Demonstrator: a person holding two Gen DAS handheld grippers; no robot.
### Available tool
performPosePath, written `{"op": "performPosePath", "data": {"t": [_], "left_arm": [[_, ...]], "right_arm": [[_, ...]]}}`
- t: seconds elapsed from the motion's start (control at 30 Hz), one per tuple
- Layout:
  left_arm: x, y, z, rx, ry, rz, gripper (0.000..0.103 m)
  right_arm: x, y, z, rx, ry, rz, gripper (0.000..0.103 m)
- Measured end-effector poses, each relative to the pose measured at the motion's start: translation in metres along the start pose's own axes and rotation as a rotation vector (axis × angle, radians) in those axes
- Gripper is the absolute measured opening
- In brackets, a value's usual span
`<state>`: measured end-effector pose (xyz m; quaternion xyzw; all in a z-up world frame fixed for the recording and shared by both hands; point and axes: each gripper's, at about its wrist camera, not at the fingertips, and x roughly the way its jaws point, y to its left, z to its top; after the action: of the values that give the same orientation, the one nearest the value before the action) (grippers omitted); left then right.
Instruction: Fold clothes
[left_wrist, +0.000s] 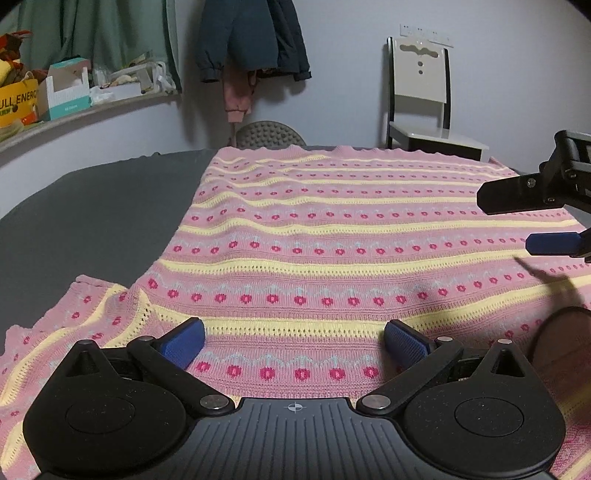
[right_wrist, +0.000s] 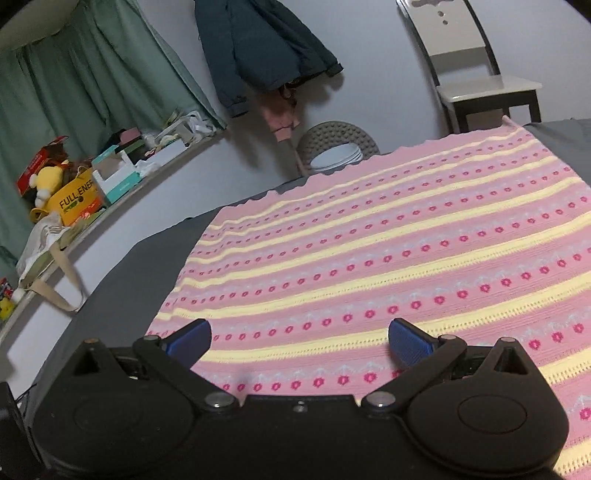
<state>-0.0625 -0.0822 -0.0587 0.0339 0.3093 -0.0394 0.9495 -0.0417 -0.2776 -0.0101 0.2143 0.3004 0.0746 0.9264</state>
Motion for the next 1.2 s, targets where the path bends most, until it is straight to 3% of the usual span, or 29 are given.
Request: {"op": "performPosePath", "data": {"t": [0.17,0.5,1.2], "left_arm": [[0.001,0.0,0.0,0.001,0.0,0.002,0.103],[0.0,-0.001,0.0,-0.001,0.001,0.003,0.103],[0.001,-0.001,-0.001,0.0,0.0,0.004,0.103]], "right_arm": [[-0.002,0.006,-0.006,-0.062,0.001,0.007,0.103],[-0.012,0.017,-0.006,-0.162,-0.036,0.115,0.103],[-0.003,0.011,-0.01,-0.145,0.018,0.089,0.103]]}}
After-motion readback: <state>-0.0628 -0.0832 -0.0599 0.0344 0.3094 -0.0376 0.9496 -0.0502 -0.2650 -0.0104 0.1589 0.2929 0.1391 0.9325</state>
